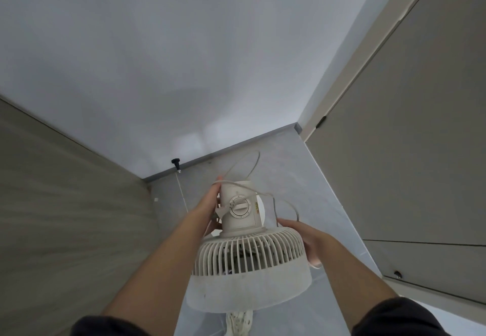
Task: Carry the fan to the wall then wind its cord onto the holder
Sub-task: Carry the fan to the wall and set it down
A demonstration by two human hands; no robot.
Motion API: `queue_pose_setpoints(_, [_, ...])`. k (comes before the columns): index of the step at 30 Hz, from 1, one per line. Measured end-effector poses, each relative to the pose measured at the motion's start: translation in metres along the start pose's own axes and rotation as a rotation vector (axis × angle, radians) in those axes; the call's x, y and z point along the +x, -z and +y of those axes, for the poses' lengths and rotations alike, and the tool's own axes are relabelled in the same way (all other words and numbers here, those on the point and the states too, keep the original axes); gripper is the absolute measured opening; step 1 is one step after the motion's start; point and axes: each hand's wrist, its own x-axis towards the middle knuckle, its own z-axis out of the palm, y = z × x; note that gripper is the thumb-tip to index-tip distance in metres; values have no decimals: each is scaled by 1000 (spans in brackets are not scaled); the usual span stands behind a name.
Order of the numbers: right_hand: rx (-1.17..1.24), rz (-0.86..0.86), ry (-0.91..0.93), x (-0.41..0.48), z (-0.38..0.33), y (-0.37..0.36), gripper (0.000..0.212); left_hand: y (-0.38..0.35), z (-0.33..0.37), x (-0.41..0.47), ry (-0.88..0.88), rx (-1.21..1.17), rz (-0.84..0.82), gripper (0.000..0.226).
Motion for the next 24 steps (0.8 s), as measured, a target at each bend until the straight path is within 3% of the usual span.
queue_pose_setpoints(7, [29,160,-19,-5,-3,-10,42,-3,-1,-7,-43,41,24,49])
queue_pose_setpoints(16, [-36,109,-24,-53,-2,-45,70,17,-20,-43,-57,-72,68,53])
queue_pose_setpoints(24, [-128,167,-25,-104,36,-87,54,30,-58,-117,-74,-79,112,55])
